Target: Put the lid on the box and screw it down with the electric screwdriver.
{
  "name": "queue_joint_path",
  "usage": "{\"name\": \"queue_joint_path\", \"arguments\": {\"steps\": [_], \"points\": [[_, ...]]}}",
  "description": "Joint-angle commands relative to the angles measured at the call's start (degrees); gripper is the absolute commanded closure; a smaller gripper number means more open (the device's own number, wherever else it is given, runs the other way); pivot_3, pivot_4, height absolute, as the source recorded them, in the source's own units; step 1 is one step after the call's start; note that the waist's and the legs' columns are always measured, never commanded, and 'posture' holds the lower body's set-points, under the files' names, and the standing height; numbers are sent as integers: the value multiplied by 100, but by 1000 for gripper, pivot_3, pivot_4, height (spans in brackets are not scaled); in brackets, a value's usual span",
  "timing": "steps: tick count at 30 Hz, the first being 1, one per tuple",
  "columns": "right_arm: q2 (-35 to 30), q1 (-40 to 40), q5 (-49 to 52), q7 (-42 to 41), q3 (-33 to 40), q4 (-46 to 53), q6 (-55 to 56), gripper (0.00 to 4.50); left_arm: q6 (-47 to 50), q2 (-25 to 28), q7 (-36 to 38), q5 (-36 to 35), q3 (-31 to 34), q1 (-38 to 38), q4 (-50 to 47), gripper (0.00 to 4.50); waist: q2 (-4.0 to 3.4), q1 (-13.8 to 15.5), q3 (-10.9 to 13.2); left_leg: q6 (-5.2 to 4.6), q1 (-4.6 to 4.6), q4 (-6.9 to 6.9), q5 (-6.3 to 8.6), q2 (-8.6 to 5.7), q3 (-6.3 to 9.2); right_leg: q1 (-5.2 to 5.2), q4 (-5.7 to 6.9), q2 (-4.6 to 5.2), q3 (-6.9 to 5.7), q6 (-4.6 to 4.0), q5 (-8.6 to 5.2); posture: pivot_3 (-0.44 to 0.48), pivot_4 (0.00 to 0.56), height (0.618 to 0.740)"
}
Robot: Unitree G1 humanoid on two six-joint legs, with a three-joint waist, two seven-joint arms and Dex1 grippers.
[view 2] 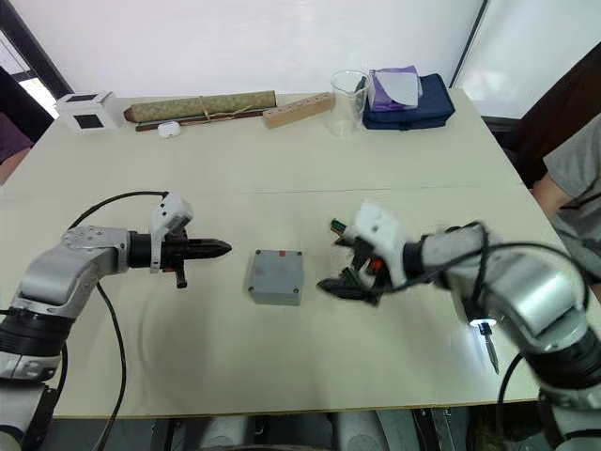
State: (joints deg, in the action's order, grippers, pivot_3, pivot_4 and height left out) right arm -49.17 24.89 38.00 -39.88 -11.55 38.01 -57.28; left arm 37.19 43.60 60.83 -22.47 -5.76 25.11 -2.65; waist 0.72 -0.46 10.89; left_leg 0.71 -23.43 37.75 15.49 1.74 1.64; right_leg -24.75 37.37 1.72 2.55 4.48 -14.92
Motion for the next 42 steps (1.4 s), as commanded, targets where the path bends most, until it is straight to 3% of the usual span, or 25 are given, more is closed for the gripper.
{"name": "queue_joint_path", "arguments": {"steps": [1, 10, 18, 21, 22, 26, 31, 42], "points": [[304, -75, -398, 248, -405, 85, 138, 27, -116, -150, -71, 119, -151, 30, -236, 4500, 0, -10, 0, 0, 2, 10, 0, 0, 0, 6, -2, -1, 0, -1, -1, 0, 150, 740], [825, 32, -497, 322, -810, -90, -307, 27, -140, -539, -63, 153, -464, 266, -284, 4500, 1, -31, -1, 0, 10, 23, 0, 5, 5, 9, 17, -14, 2, -2, 7, 0, 150, 740], [1620, 31, 186, 507, -314, -83, -1083, 27, -311, -754, -120, 330, -464, 487, -37, 4500, 1, -37, -1, 0, 11, 24, 0, 7, 9, 9, 21, -18, 0, -2, 7, 0, 150, 740], [1446, 148, 650, 349, 247, 122, -1403, 27, -330, -612, -119, 420, -344, 524, 49, 4500, 1, -32, -1, 0, 11, 26, 0, 5, 8, 10, 23, -15, 0, -1, 7, 0, 150, 740], [1100, 185, 564, 176, 281, 194, -1297, 27, -346, -534, -88, 447, -316, 515, 85, 4500, 1, -31, -1, 0, 10, 28, 0, 5, 7, 11, 23, -14, 0, -1, 7, 0, 150, 740], [139, 292, -397, -169, -225, -113, -376, 27, -229, -258, 157, 371, -342, 338, -50, 4500, 2, -32, -2, -1, 11, 30, 0, 3, 8, 12, 20, -12, -2, -1, 7, 0, 150, 740], [196, 459, -953, -378, -623, -724, 277, 27, 4, 115, 438, 235, -402, -127, -550, 4500, 0, -81, -1, -3, 20, 21, 1, 11, 5, 13, 22, -24, 5, -2, 6, 0, 150, 740], [842, 424, -1231, -575, -1202, -760, 494, 27, 310, 119, 358, 120, -409, -362, -1117, 4500, 1, -34, -2, -2, 13, 32, 1, 7, 7, 13, 23, -17, 0, -1, 7, 0, 150, 740]]}}
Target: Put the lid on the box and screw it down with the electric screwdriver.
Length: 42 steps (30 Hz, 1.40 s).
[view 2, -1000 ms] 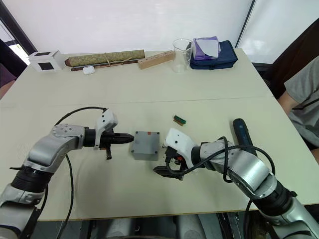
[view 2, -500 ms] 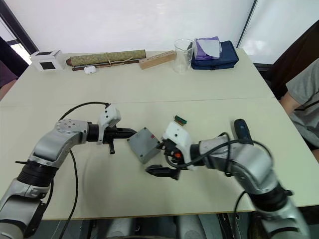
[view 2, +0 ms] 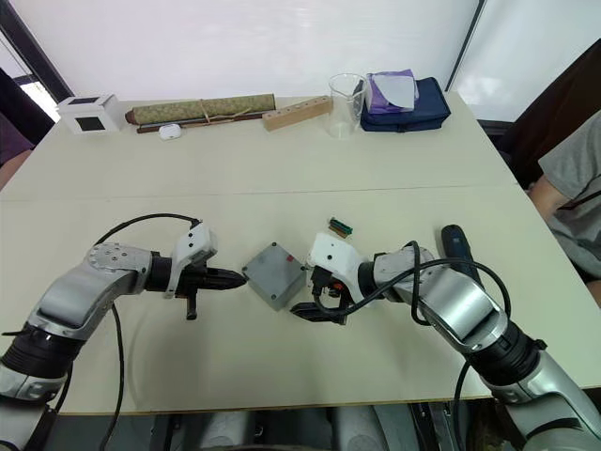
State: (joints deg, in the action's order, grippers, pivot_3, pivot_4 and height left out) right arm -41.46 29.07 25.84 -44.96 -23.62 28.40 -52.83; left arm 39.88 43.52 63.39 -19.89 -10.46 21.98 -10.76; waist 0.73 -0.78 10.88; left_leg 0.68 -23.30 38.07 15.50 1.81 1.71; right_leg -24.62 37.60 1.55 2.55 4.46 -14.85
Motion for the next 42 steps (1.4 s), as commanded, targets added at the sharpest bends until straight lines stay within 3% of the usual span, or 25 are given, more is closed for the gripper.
{"name": "queue_joint_path", "arguments": {"steps": [1, 8, 28, 29, 33, 35, 38, 42], "points": [[95, -3, -20, -63, 0, 194, 42, 27, 95, 181, 163, -188, 71, -70, -356, 4500, 0, -10, 0, 0, 0, 0, 0, 1, 1, 0, 0, -1, -1, 0, 0, 0, 150, 740], [217, -4, 90, -103, 60, 320, -157, 27, -166, -280, -123, 5, -60, 253, 92, 4500, 1, 9, -1, 0, 3, 1, 0, 0, 0, 0, 7, 0, 0, 0, 0, 0, 150, 740], [167, -64, 133, 101, 421, 596, -628, 27, -363, -283, -44, 92, -64, 333, 269, 4500, 1, 3, -1, 0, 4, 1, 0, -1, 0, 1, 10, 0, 0, 0, 0, 0, 150, 740], [157, -39, 189, 105, 531, 627, -695, 27, -396, -272, -44, 93, -28, 363, 310, 4500, 1, 4, -1, 0, 4, 2, 0, -1, 0, 1, 10, 1, 0, 0, 0, 0, 150, 740], [-137, -3, 1299, -291, 2163, 798, -1115, 27, -271, -175, 55, -220, 393, 682, 455, 4500, 2, 19, 0, 0, 1, 5, 0, -2, 1, 0, 11, 2, 0, 0, 0, 0, 150, 740], [-279, 24, 1471, -443, 2544, 511, -1034, 27, -148, -163, 103, -389, 549, 832, 463, 4500, 2, 12, 0, 0, 2, 6, 0, -2, 0, 1, 11, 2, -1, 0, 0, 0, 150, 740], [-125, 238, 939, -11, 2689, -547, -543, 27, 169, -190, 138, -773, 798, 1134, 360, 4500, 4, -24, -1, 0, 8, 5, 0, 0, 1, 5, 12, -2, -1, 0, 0, 0, 150, 740], [480, 596, -165, 472, 2149, -2213, 980, 27, 364, -201, 118, -927, 720, 1337, 137, 4500, 4, -45, -1, 0, 17, 4, 0, -1, -9, 4, 26, -3, 8, 0, 0, 0, 150, 740]]}}
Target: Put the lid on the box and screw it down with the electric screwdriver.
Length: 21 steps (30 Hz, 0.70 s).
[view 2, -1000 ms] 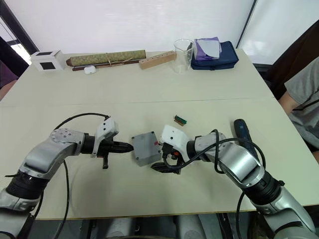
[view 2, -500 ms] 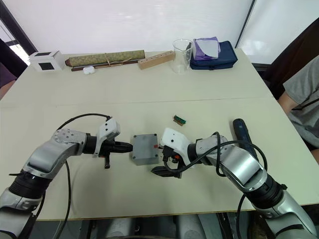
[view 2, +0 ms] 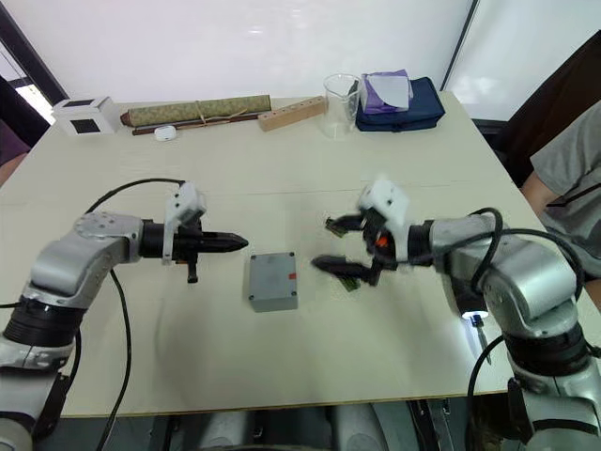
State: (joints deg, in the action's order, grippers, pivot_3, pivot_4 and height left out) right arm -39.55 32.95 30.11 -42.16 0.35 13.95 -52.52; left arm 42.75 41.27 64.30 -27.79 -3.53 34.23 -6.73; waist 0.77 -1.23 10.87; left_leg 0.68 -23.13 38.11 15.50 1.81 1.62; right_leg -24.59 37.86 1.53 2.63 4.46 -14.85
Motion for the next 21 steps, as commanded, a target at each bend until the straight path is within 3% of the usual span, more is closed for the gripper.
{"name": "queue_joint_path", "arguments": {"steps": [1, 8, 11, 15, 18, 21], "points": [[417, 269, -753, 159, -361, -1062, 1264, 27, 3, 53, 20, -29, -79, 104, -281, 4500, -1, -3, 0, 0, 0, 0, 0, 0, 0, 0, 2, 0, 0, 0, 0, 0, 150, 740], [1080, 607, -1477, 166, -709, -2527, 2510, 27, -153, -186, -277, 65, -129, -10, -284, 4500, -4, 19, 2, 2, -1, -4, -1, 0, -2, -9, 16, 2, 4, -1, 1, 0, 150, 740], [1219, 532, -1489, -53, -785, -2725, 2592, 27, -101, -339, -553, 13, 15, 26, -335, 4500, -3, 38, 2, 3, 0, -2, -2, -3, -2, -6, 16, 5, 3, -1, 2, 0, 150, 740], [1258, 478, -1603, -112, -790, -2770, 2649, 776, -71, -386, -712, -67, 134, 12, -377, 4500, -4, 22, 2, 3, 0, -2, -2, -2, 0, -6, 17, 3, 3, -1, 1, 0, 150, 740], [1312, 436, -1678, -112, -800, -2794, 2675, 1826, -48, -419, -767, -114, 154, 49, -389, 4500, -4, 14, 2, 3, 1, -2, -2, -2, 0, -6, 19, 4, 3, -1, 1, 0, 150, 740], [1369, 453, -1747, -87, -787, -2863, 2700, 1826, -83, -405, -764, -102, 128, 48, -344, 4500, -4, 7, 2, 3, 3, -2, -2, -2, 0, -6, 21, 3, 2, -2, 2, 0, 150, 740]]}}
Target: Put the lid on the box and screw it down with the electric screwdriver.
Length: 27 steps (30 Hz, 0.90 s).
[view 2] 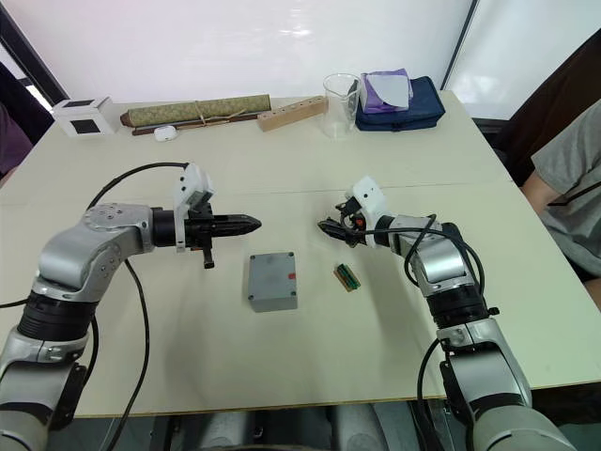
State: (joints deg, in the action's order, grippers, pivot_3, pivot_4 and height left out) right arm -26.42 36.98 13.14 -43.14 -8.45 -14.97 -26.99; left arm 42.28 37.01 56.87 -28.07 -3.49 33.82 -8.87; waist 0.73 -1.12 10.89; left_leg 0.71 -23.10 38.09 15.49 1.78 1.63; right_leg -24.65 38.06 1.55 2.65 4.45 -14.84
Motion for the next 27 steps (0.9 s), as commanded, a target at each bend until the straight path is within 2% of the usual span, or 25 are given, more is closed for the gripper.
{"name": "queue_joint_path", "arguments": {"steps": [1, 10, 13, 17, 18, 27], "points": [[69, 59, -75, 16, 100, 2, 162, 1826, -44, 25, -16, -72, 114, 85, -123, 4500, 0, -4, 0, 0, 0, 0, 0, 0, 0, 0, 0, 0, 0, 0, 0, 0, 150, 740], [207, 102, -89, 32, 207, -167, 152, 1826, -148, 16, 48, 5, 4, 49, -37, 4500, 0, -3, 0, 0, 0, 0, 0, 0, -1, 0, 0, 0, 0, 0, 0, 0, 150, 740], [226, 99, -89, 37, 249, -148, 143, 2517, -164, 18, 70, 11, -17, 16, -33, 4500, 0, -2, 0, 0, 0, 0, 0, 0, -1, 0, 1, 0, 0, 0, 0, 0, 150, 740], [250, 124, -111, 47, 265, -162, 189, 4187, -160, 33, 100, 25, -75, -65, -90, 4500, 0, -4, 0, 0, 0, 0, 0, 0, -1, 0, 0, 0, 0, 0, 0, 0, 150, 740], [256, 128, -138, 61, 257, -174, 203, 4427, -184, 38, 113, 48, -100, -85, -79, 4500, 0, -4, 0, 0, 0, 0, 0, 0, -1, 0, 0, 0, 0, 0, 0, 0, 150, 740], [251, 127, -110, 88, 351, -22, 163, 4427, -325, 32, 201, 109, -166, -89, 98, 4500, 0, 0, 0, 0, 0, 0, 0, 0, -1, 0, 0, 0, 0, 0, 0, 0, 150, 740]]}}
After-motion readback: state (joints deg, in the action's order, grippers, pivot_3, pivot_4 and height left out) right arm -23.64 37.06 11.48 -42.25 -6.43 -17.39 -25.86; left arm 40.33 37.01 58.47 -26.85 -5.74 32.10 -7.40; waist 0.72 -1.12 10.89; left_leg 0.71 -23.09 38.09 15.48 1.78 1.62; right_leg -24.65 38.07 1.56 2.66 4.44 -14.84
